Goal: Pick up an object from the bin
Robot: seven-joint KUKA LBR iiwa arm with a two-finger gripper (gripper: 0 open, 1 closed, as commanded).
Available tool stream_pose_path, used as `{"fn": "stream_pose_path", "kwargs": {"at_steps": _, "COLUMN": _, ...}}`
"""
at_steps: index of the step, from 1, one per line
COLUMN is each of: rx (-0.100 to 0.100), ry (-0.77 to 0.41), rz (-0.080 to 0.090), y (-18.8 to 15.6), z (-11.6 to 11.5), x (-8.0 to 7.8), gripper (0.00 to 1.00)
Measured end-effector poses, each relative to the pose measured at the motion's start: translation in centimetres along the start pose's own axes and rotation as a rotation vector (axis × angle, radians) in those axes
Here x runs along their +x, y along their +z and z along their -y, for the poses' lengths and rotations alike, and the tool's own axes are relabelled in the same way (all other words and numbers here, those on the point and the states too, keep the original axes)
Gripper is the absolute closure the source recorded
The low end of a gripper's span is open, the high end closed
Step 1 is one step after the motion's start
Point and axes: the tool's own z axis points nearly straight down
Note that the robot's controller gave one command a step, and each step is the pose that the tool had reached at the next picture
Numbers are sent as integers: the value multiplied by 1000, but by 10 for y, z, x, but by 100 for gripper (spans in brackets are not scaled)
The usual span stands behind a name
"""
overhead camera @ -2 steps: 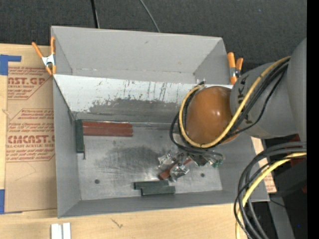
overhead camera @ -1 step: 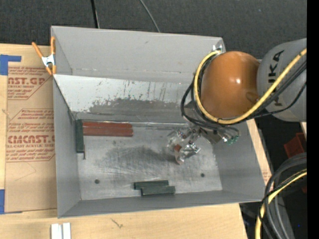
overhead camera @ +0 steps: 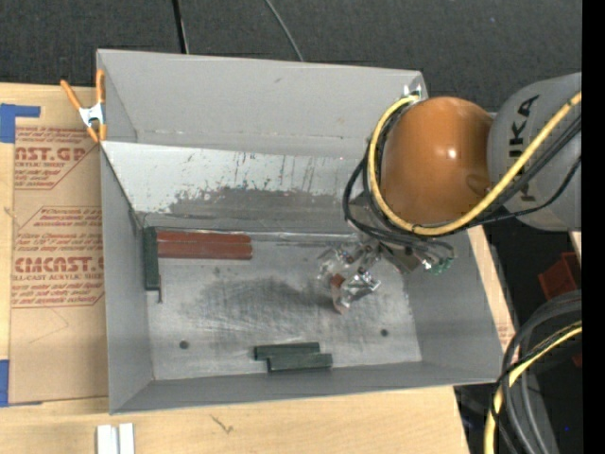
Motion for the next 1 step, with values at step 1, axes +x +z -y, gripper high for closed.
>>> {"fn": "stream_pose_path", "kwargs": {"at_steps": 1, "rx": -2, "ry": -69, "rz": -3, "y": -59, "z": 14, "x": -13, "gripper": 100}}
